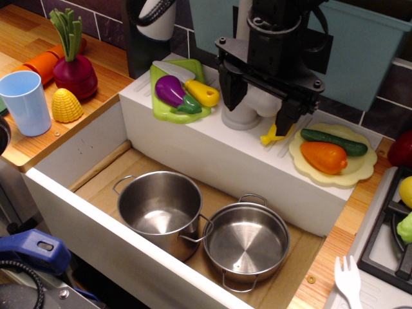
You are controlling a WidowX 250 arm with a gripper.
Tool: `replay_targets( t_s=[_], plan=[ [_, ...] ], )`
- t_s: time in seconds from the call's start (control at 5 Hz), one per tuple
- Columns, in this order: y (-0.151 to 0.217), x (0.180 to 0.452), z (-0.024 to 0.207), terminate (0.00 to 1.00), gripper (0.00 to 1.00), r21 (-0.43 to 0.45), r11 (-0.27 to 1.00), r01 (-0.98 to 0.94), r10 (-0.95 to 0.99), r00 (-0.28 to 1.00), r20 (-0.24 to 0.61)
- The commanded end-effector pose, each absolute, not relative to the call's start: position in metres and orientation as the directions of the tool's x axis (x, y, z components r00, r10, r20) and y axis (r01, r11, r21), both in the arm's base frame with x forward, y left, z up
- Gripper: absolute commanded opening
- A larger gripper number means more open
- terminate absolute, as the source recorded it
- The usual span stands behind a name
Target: Turn lever vertical to front
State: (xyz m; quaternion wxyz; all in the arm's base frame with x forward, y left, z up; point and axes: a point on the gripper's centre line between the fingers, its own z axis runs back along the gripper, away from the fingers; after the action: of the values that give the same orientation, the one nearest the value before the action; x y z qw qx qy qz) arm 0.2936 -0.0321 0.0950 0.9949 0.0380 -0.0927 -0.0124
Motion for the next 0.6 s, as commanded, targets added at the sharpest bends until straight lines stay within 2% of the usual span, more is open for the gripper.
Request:
replay_targets(
  t_s=[0.0,0.2,0.4],
  plan=[
    [-0.032,0.294,0.095,0.0,1.0,0.078,0.997,0.018,-0.032,0.983,0.183],
    [-0.034,0.304,0.095,0.0,1.0,0.116,0.993,-0.012,-0.021,0.961,0.276],
    [-0.034,0.319,0.097,0.0,1.0,0.131,0.99,-0.053,0.006,0.944,0.33]
  ],
)
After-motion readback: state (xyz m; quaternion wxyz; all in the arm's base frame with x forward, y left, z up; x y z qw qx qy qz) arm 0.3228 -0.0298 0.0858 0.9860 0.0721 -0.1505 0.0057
